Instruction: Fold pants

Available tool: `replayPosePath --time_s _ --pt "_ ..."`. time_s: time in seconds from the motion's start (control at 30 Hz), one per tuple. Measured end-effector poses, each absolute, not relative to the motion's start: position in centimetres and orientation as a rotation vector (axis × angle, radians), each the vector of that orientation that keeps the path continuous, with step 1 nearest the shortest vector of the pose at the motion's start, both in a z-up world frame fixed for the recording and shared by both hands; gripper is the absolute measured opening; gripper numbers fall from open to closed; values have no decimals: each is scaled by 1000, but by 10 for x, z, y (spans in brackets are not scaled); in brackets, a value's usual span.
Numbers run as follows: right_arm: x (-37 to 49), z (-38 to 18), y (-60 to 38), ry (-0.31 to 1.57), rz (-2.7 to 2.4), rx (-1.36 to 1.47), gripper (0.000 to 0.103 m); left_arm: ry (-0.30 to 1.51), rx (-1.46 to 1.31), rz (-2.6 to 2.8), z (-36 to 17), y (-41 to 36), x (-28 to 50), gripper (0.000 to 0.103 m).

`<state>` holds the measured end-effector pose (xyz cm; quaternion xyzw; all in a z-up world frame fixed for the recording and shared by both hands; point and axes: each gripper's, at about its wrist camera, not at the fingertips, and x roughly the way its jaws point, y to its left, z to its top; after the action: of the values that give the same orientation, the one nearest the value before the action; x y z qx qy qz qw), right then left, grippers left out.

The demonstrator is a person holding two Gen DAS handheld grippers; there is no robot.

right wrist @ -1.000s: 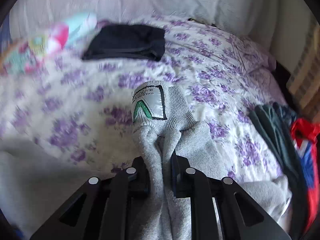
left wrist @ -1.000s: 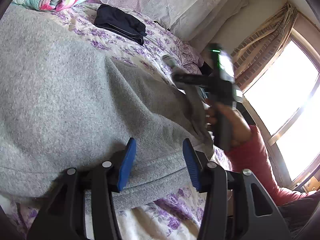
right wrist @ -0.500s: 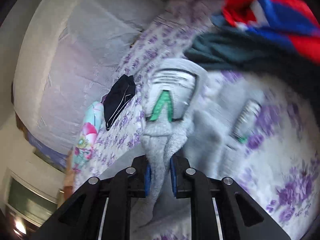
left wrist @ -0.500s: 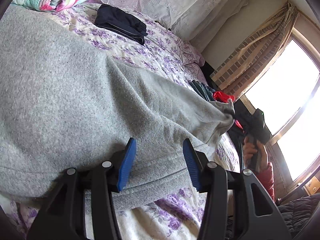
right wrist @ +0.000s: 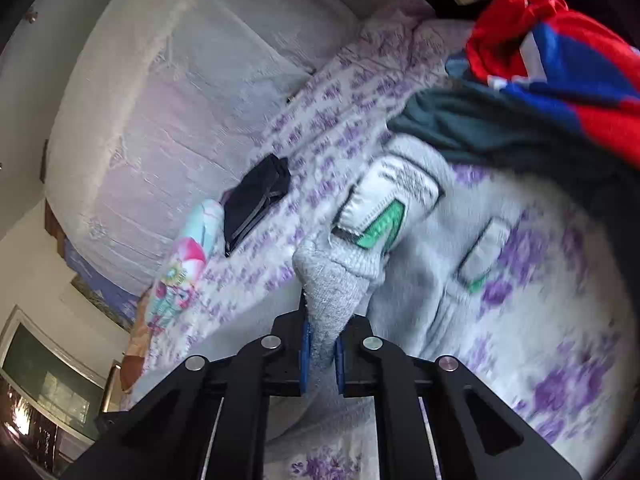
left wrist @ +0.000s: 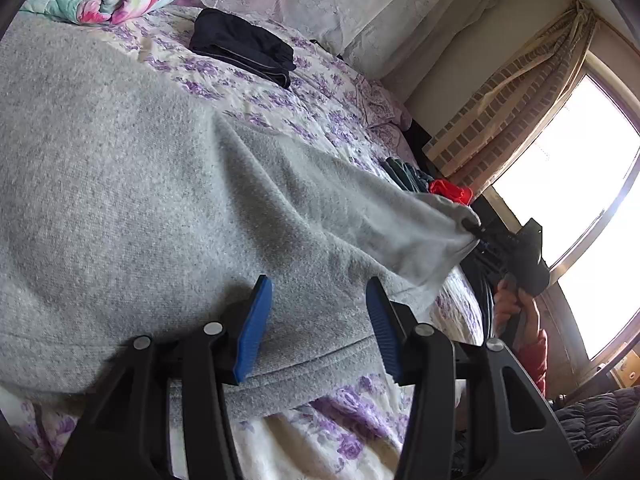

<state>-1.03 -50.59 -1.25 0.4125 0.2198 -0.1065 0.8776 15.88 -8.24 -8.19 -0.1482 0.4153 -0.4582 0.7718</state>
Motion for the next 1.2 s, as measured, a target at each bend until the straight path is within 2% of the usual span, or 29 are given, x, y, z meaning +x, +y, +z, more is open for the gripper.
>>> replayPosePath --time_s 0.07,0.17,0.23,0.3,0.37,0.4,0.47,0.5,0.53,0.57,0.6,0.73,0.9,0.93,0.97,1.03,1.13,1.17,1.2 --pt "-10 -25 -524 497 -212 929 10 899 -317 -1001 -81 -83 159 48" --pt "-2 -67 -529 666 -267 888 9 901 -332 -1012 -81 -80 158 48" --pt "-14 -71 -526 616 -232 898 10 907 -354 -1024 -82 -77 160 48" --pt "-28 -63 -527 596 -231 930 14 908 -357 -1035 -82 -74 159 48" --pt "-45 -43 -524 561 -286 884 26 906 -354 -1021 -80 -72 156 48" --pt "-50 -32 -520 545 -323 830 26 904 -345 -1004 -78 -71 154 49" --pt "-57 -1 -503 504 -420 661 30 877 -312 -979 -69 -71 144 61" --pt "-53 9 -497 490 -425 609 37 851 -293 -970 -61 -73 138 72" --pt "-47 20 -487 472 -403 558 57 829 -284 -966 -55 -75 134 78" --pt "-38 28 -478 449 -359 531 76 809 -276 -967 -49 -78 131 79" --pt "-27 32 -474 437 -321 521 79 794 -266 -987 -41 -85 127 79" --pt "40 28 -454 509 -98 562 82 775 -172 -1014 -28 -116 118 80" --pt "93 -30 -488 661 -149 757 84 815 -20 -909 -54 -135 116 81" --pt "94 -43 -499 670 -160 797 81 844 -39 -908 -67 -130 120 79" --pt "92 -50 -505 673 -155 812 70 853 -69 -928 -71 -122 121 78" --pt "87 -51 -509 680 -159 776 56 827 -116 -949 -67 -108 120 79" --pt "73 -38 -498 682 -173 744 59 832 -173 -956 -71 -97 119 79" --pt "66 -31 -489 672 -167 713 67 826 -183 -953 -70 -94 118 79" --pt "60 -24 -476 655 -148 674 71 822 -189 -944 -67 -90 116 79"
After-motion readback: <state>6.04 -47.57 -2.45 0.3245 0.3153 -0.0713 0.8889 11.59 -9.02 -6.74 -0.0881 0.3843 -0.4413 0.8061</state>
